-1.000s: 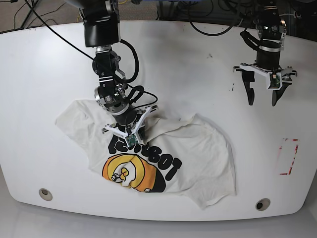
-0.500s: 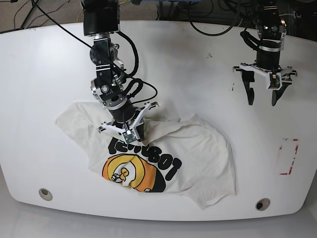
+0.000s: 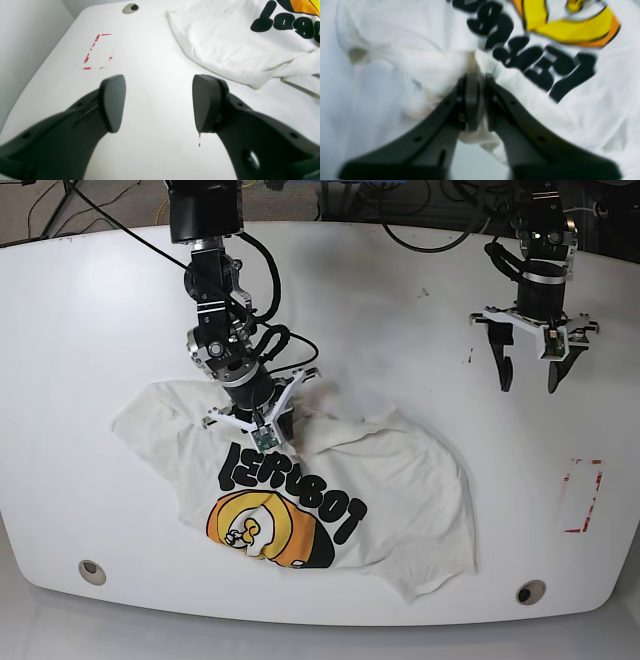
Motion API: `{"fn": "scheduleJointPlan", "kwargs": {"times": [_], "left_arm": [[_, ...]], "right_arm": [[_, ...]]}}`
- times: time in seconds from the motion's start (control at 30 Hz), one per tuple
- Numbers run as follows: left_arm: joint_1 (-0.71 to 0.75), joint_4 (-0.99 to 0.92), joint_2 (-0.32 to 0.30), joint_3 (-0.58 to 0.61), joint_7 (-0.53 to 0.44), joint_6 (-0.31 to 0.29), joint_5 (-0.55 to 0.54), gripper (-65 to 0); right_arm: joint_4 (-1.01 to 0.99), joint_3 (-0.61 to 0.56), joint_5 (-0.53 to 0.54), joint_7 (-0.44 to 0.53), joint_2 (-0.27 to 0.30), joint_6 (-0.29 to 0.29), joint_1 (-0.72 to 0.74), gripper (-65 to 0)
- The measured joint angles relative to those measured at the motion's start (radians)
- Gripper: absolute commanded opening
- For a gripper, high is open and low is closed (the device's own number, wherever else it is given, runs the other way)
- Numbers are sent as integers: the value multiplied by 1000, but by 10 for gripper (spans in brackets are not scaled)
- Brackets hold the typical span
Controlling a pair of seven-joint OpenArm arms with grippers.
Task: Layout the t-shirt on the table in an organized manner, then fold the t-shirt properly
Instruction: 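Close the right gripper on a fold of the t-shirt fabric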
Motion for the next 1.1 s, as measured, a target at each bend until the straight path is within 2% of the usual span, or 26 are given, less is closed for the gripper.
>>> {"fn": "scheduleJointPlan", "kwargs": {"times": [0.13, 0.3, 0.67, 1.1], "left_arm": [[5, 0, 0, 0, 0, 0, 0, -271], [7, 0, 0, 0, 0, 0, 0, -271], [7, 0, 0, 1, 0, 0, 0, -271], [7, 0, -1, 1, 0, 0, 0, -271]], "right_arm": [[-26, 2, 0, 1, 0, 0, 0, -352], [-29, 2, 0, 3, 0, 0, 7, -274], [-35, 2, 0, 8, -1, -3, 71, -265], [-200, 2, 0, 9, -1, -3, 158, -268]]}}
